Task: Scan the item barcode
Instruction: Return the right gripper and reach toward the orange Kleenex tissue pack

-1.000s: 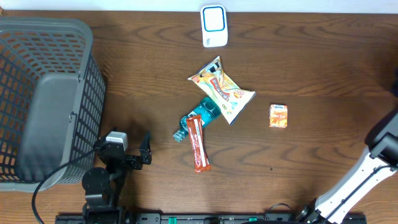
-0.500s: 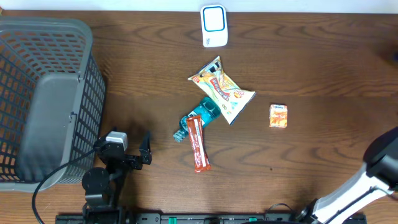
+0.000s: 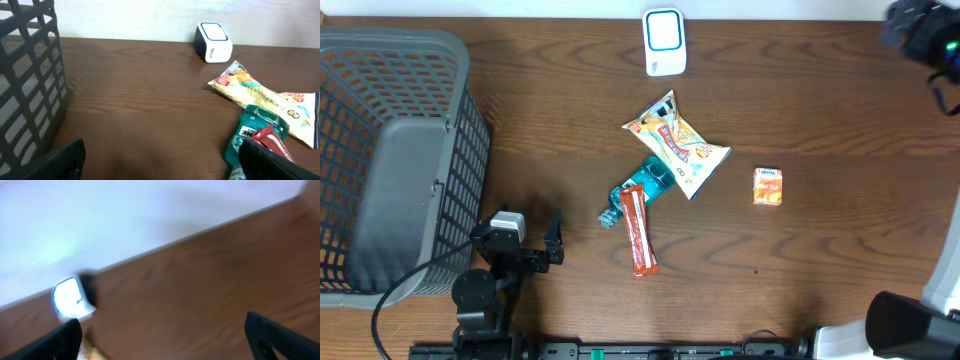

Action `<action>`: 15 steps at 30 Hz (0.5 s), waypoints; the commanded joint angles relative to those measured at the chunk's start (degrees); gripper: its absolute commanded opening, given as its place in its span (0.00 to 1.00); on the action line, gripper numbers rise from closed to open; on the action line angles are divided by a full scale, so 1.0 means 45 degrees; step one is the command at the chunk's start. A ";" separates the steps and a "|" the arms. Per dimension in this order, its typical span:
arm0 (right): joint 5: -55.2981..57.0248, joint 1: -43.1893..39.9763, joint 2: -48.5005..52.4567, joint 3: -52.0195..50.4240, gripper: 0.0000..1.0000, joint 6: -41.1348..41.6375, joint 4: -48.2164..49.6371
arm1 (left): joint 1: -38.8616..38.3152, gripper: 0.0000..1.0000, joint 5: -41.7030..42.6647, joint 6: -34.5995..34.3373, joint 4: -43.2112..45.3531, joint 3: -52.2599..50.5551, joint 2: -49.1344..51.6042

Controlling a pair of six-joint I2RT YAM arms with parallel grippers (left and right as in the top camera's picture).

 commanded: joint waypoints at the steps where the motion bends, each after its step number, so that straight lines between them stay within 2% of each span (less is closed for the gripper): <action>1: -0.0505 0.0942 0.0442 -0.0049 0.99 0.0160 -0.1540 | -0.0005 0.98 -0.0068 0.0078 -0.0155 -0.0355 -0.0024; 8: -0.0505 0.2642 0.1515 -0.0049 0.99 0.0602 -0.5309 | -0.0005 0.98 -0.0068 0.0078 -0.0155 -0.0355 -0.0024; 15: -0.0325 0.3541 0.2244 -0.0078 0.96 0.1409 -0.6193 | -0.0005 0.98 -0.0068 0.0078 -0.0155 -0.0355 -0.0024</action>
